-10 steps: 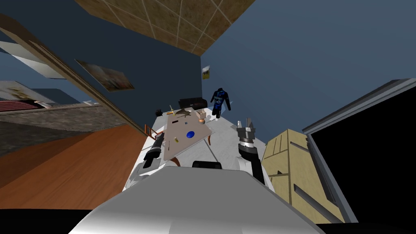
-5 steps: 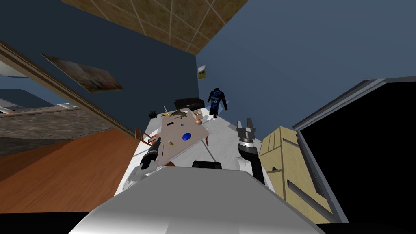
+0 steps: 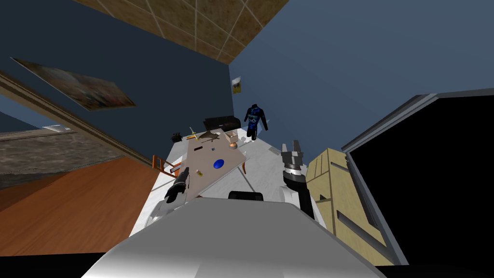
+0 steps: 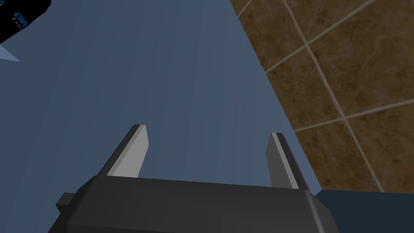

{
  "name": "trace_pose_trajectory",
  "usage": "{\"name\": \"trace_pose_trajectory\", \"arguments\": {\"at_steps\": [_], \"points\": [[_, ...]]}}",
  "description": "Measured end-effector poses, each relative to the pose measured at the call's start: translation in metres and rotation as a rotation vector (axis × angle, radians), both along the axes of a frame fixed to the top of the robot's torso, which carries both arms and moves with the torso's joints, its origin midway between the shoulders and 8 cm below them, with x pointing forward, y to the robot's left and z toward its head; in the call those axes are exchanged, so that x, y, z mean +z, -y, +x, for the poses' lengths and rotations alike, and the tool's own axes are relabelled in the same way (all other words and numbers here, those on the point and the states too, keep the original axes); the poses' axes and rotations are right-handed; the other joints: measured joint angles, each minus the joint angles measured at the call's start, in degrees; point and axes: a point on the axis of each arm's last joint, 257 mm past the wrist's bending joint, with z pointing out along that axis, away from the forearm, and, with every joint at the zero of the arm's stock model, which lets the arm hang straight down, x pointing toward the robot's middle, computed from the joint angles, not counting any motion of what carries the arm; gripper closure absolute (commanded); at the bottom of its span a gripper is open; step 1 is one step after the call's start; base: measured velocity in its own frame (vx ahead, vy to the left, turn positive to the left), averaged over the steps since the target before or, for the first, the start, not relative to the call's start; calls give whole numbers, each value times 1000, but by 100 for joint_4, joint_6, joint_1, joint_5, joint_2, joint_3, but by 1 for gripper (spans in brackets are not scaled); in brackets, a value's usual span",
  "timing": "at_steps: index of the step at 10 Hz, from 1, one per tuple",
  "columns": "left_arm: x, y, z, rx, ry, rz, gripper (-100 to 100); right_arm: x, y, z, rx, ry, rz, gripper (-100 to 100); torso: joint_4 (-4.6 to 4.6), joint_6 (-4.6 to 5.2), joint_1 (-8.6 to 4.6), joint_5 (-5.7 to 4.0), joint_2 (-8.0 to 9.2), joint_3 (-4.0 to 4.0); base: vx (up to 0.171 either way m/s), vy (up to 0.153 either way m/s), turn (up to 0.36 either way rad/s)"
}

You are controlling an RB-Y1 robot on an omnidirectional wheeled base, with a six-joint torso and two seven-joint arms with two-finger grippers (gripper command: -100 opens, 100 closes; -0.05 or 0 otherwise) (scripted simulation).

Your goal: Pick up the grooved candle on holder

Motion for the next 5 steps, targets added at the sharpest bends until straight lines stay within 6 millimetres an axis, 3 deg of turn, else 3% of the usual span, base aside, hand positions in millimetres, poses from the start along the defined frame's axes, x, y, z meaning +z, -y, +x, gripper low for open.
{"name": "trace_pose_trajectory", "arguments": {"at_steps": [5], "points": [[-30, -12, -18, 52, -75, -28, -100, 0, 0, 0, 0, 0, 0, 0, 0, -4, 2, 0, 2, 1, 23, -8, -53]]}}
